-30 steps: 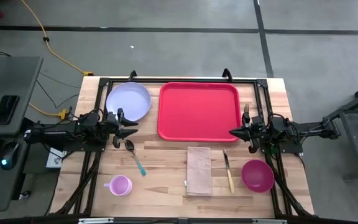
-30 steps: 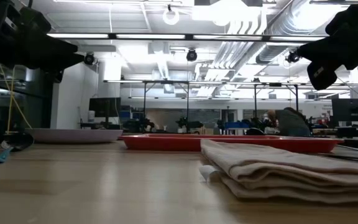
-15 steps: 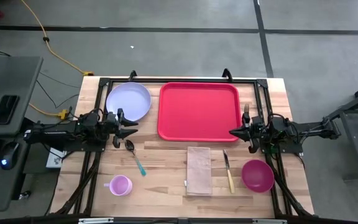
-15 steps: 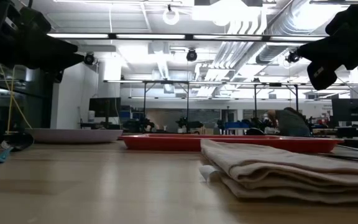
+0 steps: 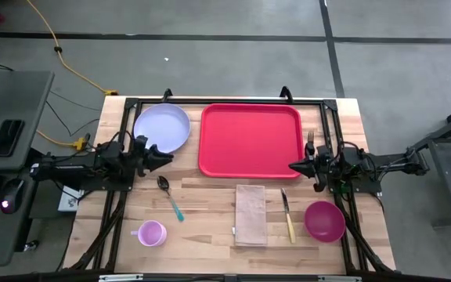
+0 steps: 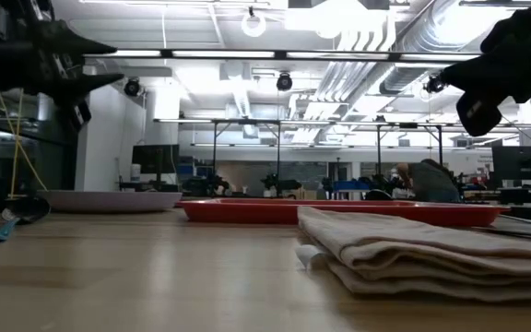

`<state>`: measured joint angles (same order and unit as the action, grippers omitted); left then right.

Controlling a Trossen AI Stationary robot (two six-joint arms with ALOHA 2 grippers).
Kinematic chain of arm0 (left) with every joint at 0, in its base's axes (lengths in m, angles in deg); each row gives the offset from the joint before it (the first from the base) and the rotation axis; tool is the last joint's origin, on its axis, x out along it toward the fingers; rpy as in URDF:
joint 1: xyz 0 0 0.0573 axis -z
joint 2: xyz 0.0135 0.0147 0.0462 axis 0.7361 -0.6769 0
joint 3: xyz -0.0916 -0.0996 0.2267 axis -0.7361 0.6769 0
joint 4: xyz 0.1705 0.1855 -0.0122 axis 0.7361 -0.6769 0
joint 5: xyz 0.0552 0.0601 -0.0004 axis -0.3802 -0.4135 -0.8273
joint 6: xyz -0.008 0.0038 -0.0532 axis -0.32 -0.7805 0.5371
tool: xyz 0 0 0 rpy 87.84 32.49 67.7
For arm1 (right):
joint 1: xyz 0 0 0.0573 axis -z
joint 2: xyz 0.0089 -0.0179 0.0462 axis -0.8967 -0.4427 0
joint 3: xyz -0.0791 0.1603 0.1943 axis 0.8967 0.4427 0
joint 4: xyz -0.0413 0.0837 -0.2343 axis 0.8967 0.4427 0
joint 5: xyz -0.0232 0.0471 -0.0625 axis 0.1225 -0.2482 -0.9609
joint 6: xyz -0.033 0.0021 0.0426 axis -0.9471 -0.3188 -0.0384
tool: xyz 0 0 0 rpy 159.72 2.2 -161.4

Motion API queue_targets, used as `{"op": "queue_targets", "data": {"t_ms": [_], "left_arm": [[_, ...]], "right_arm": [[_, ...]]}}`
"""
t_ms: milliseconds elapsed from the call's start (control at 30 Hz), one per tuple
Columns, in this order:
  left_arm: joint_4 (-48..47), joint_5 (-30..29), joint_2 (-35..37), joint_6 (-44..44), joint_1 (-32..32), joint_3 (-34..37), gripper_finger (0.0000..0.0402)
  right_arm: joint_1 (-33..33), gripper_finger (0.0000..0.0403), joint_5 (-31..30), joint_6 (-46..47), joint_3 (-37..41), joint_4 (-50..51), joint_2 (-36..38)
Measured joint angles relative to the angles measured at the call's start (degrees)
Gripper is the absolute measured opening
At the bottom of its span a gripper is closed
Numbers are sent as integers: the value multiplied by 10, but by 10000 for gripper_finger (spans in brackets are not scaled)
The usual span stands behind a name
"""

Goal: Set up tray
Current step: Put the pink cup on the top left of the red serving tray

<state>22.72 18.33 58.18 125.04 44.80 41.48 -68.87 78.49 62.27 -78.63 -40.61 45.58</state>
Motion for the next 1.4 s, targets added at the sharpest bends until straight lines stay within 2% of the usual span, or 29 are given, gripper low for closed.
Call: {"op": "queue_targets", "data": {"t_ms": [200,433,700,1000,1200,1400], "left_arm": [[1,104,0,6,0,-54,184],[-82,157,-30,1,0,-135,184],[-193,225,-161,24,0,-251,184],[-311,344,-351,61,7,-392,184],[-427,336,-461,59,78,-490,184],[-557,223,-537,86,184,-578,184]], "right_arm": [[0,0,-1,11,0,-3,0],[0,0,0,24,0,-6,0],[0,0,0,70,0,-7,0],[0,0,1,71,0,-7,0],[0,0,1,70,0,-7,0],[0,0,1,70,0,-7,0]]}}
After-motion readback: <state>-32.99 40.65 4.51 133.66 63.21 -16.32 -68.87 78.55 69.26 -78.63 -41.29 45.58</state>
